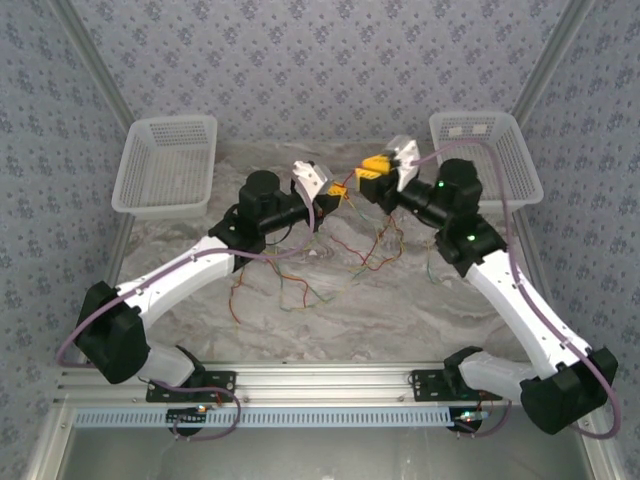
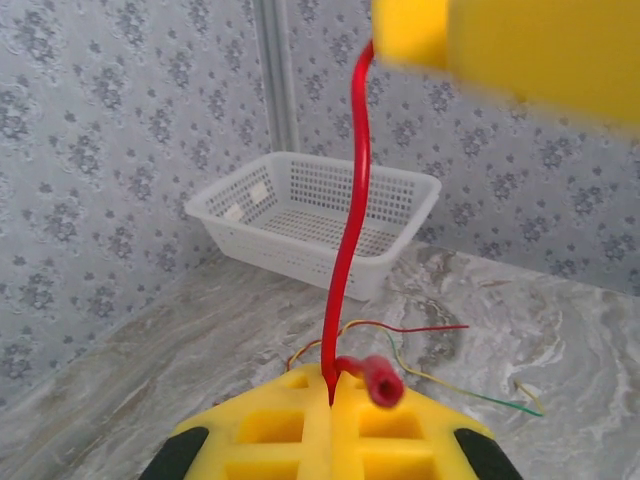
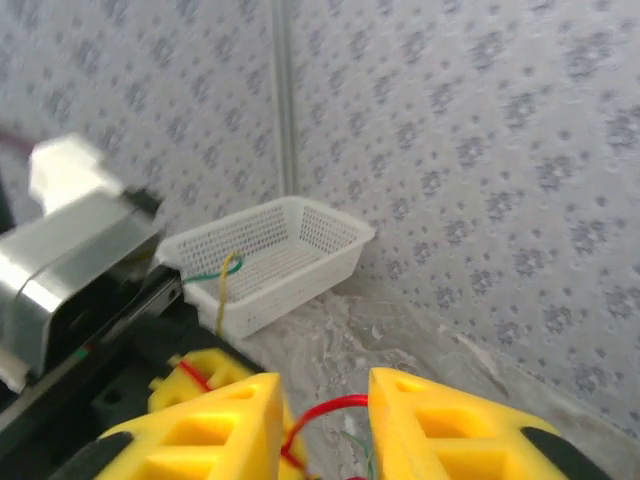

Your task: Untangle the cables

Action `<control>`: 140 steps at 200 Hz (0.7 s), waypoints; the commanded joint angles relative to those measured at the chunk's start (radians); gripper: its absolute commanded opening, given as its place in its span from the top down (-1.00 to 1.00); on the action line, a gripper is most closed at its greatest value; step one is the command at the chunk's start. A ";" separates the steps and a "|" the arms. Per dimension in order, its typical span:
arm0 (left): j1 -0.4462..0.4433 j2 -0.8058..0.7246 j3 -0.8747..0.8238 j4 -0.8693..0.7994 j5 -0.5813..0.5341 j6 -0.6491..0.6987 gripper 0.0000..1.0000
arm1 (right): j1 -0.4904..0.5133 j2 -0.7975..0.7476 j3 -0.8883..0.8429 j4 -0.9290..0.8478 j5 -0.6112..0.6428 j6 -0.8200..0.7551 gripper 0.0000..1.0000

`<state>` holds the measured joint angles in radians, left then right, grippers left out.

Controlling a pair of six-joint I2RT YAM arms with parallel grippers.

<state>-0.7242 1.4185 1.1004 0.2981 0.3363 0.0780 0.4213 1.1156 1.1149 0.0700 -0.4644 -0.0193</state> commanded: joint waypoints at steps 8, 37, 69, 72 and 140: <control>-0.006 -0.027 0.004 -0.001 0.036 0.011 1.00 | 0.011 -0.037 0.040 -0.016 -0.175 0.055 0.04; -0.006 -0.029 0.010 -0.007 0.063 0.016 1.00 | 0.061 -0.040 0.053 -0.081 -0.109 -0.074 0.02; -0.006 -0.036 0.023 -0.058 0.077 0.046 1.00 | 0.070 0.033 0.222 -0.328 -0.122 -0.227 -0.26; -0.006 -0.037 0.023 -0.060 0.076 0.047 1.00 | 0.070 0.044 0.236 -0.356 -0.124 -0.244 -0.27; -0.006 -0.042 0.018 -0.054 0.089 0.036 1.00 | 0.078 0.167 0.357 -0.591 -0.136 -0.501 -0.32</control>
<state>-0.7208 1.4136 1.1004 0.2024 0.3954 0.1074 0.4881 1.2617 1.4483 -0.3794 -0.5659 -0.3882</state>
